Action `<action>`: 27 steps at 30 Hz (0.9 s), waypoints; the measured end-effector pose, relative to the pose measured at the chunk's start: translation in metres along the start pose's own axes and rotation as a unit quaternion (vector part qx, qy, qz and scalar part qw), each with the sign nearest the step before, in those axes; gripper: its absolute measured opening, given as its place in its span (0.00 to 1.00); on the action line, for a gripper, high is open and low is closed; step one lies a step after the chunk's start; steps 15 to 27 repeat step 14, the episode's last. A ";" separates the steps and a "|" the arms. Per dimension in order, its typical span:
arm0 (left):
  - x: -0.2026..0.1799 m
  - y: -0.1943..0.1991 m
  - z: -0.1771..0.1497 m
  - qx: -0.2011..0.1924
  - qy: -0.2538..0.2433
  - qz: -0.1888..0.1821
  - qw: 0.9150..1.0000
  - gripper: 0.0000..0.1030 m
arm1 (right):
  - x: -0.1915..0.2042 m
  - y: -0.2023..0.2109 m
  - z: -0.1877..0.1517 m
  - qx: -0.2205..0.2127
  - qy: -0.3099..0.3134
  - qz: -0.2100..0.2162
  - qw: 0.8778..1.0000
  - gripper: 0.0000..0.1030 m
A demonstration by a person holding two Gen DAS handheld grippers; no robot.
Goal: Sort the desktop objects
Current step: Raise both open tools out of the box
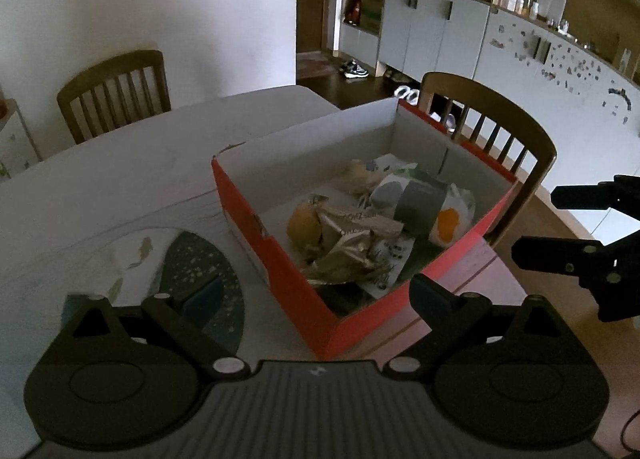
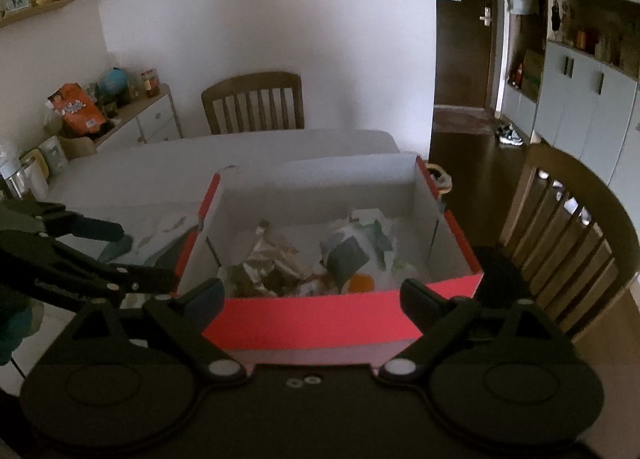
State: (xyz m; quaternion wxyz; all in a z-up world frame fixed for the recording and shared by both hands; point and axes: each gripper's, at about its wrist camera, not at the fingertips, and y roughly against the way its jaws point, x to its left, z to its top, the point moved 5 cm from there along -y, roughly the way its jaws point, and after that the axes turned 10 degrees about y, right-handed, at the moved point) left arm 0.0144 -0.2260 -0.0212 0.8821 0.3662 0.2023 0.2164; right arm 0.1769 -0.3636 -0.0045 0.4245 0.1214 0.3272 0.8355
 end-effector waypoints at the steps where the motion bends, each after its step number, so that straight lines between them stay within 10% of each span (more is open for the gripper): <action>1: 0.000 0.000 -0.002 0.002 -0.002 0.000 1.000 0.97 | 0.000 0.000 -0.002 0.002 -0.003 0.001 1.000 0.92; 27: -0.001 -0.007 -0.012 0.018 -0.008 -0.003 1.000 0.97 | 0.003 0.001 -0.015 0.016 -0.022 0.001 1.000 0.92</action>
